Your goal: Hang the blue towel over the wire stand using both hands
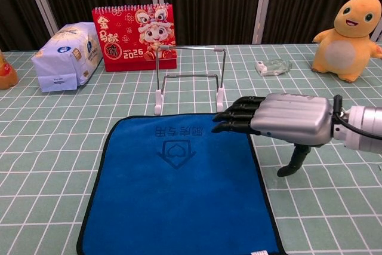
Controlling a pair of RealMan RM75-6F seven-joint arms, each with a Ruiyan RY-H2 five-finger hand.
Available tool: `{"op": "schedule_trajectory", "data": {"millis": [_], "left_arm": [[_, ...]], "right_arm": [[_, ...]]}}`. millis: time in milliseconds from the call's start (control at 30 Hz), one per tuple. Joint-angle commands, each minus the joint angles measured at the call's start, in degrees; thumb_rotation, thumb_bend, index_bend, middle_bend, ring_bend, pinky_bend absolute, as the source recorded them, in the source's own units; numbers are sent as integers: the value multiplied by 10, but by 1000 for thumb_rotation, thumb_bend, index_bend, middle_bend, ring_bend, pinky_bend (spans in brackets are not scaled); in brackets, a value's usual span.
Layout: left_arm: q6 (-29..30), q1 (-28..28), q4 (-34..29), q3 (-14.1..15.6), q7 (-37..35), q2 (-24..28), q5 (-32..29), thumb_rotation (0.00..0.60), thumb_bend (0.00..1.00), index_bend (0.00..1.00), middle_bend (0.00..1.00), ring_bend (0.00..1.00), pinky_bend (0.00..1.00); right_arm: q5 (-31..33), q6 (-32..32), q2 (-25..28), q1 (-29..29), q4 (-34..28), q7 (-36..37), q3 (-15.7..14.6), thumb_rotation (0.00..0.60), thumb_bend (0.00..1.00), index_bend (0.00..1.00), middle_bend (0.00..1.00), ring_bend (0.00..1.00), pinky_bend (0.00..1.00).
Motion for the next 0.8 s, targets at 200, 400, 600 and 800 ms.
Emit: {"op": "schedule_trajectory", "data": {"millis": [200,400,600,800], "left_arm": [[-13,-8,1,1,3,-3,-7,600,0,0,0,0,0],[-12,-9,1,2,3,-3,-7,600,0,0,0,0,0],[-7,-9,0,4,2,-3,-6,600,0,0,0,0,0],[-8,-10,1,5,3,-3,-7,600,0,0,0,0,0]], "right_arm": [[16,9,-24,13,13,-10,-9,600,0,0,0,0,0],[25,15,-33,18,17,-10,-15,600,0,0,0,0,0],[38,20,-48,26,20,-13,-14,600,0,7,0,0,0],[48,16,-60,35,23,-19,-15,600,0,17,0,0,0]]}}
